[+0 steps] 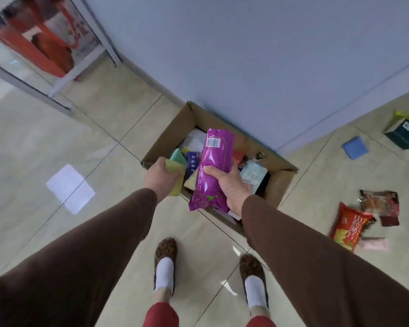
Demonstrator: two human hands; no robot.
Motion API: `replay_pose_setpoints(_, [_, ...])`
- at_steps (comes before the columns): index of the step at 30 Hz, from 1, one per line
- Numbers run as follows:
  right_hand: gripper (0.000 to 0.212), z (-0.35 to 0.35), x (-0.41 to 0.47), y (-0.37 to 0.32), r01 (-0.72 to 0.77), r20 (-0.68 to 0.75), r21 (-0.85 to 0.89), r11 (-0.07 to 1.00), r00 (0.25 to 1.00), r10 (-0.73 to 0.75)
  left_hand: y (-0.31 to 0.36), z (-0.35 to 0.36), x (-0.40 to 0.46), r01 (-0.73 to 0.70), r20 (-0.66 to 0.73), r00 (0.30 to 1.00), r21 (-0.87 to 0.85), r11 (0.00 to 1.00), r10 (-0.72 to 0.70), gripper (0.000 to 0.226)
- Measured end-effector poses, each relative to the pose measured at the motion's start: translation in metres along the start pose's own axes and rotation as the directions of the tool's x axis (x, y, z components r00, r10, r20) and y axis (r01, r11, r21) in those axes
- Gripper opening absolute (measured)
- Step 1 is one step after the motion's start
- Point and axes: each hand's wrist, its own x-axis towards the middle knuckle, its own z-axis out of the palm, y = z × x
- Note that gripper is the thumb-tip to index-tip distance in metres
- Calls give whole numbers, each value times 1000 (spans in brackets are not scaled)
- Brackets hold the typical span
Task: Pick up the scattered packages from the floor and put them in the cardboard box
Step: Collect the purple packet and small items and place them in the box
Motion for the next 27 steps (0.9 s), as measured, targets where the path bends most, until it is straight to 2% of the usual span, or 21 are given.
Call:
replay_pose_setpoints(3, [65,34,31,0,8,-60,71,997,998,-4,-3,-10,38,-76,32,997,74,994,74,40])
replay_pose_setpoints(6, [69,52,55,-4,-8,-56,124,992,998,15,-5,-13,69,-166,76,985,114,980,158,56])
replay_pose_setpoints(7, [79,54,62,-4,-23,-47,118,993,998,29,-6,-14,76,-192,89,979,126,973,182,61])
replay_pose_setpoints(9, [116,51,68,-3,-78,-64,63,995,995,82,-6,-15,85,-214,115,973,144,966,199,66])
replay_pose_setpoints(11, [125,43,64,2,-115,-117,53,992,986,121,-7,-15,88,-247,138,965,179,952,224,63])
replay_pose_setpoints(17, [86,1,17,28,-86,-282,-11,996,956,79,-1,-5,71,-335,254,931,318,887,261,54])
replay_pose_setpoints(27, [55,-88,-72,51,-54,-527,-104,993,850,-9,48,49,-10,-528,440,820,338,779,365,52])
